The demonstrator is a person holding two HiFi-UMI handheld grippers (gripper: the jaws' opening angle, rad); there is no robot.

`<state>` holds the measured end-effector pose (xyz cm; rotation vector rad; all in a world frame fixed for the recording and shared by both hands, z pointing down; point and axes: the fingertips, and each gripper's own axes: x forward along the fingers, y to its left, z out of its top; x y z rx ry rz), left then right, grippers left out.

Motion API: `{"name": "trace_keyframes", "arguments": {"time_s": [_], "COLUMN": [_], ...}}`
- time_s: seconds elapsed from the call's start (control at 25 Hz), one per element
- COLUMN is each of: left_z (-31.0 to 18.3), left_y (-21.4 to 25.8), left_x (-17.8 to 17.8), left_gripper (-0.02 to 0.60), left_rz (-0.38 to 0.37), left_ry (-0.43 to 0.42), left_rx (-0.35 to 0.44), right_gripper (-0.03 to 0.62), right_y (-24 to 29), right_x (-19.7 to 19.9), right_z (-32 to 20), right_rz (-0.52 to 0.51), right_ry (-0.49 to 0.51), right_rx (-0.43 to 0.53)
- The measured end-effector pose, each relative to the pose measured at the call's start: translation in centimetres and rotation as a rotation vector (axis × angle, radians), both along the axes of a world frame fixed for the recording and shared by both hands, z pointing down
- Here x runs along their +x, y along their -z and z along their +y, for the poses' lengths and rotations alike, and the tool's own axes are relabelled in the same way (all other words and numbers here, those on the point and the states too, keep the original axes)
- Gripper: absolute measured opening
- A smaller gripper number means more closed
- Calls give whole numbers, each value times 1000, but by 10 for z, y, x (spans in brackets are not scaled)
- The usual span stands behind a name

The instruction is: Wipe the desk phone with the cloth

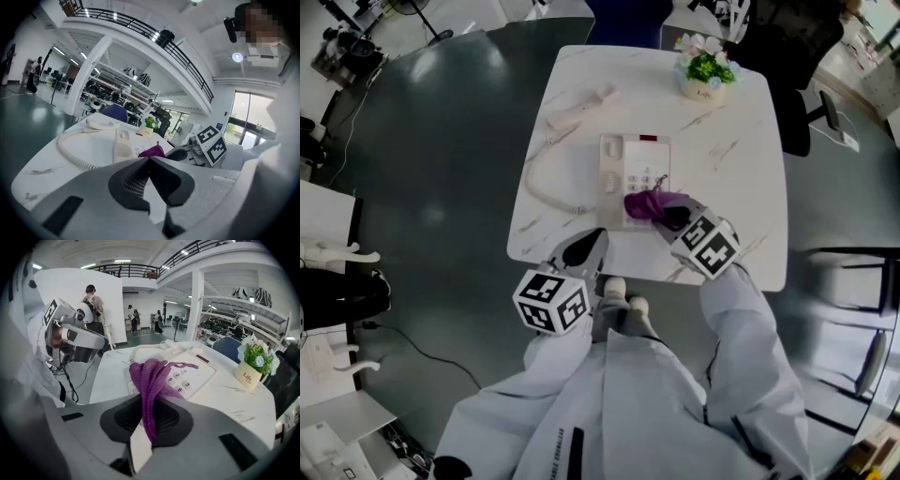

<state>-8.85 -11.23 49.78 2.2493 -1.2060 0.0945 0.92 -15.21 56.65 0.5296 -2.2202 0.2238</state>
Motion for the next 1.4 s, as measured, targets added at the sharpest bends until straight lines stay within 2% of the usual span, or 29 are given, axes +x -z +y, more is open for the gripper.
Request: {"name": "trace_keyframes", "arguments": {"time_s": [0.56,1.12,1.28,1.4], "left_z": [15,33,36,38], "left_y": [0,6,8,14], "left_x": [13,16,12,8], "left_gripper": [-2,-3,-3,-3], "left_rz": [-3,-3,-6,-10], "left_ry": [20,77,100,119], "left_rx": [-2,9,17,29], "right_gripper": [38,38,38,38], "right_y": [-7,-15,-12,-3], "right_x": [2,3,3,4], "right_z": [28,55,59,59], "right_rz": [-1,6,-19,-78], "right_ry": [40,84,80,54], "right_rx": [-28,-61,-63,-55]}}
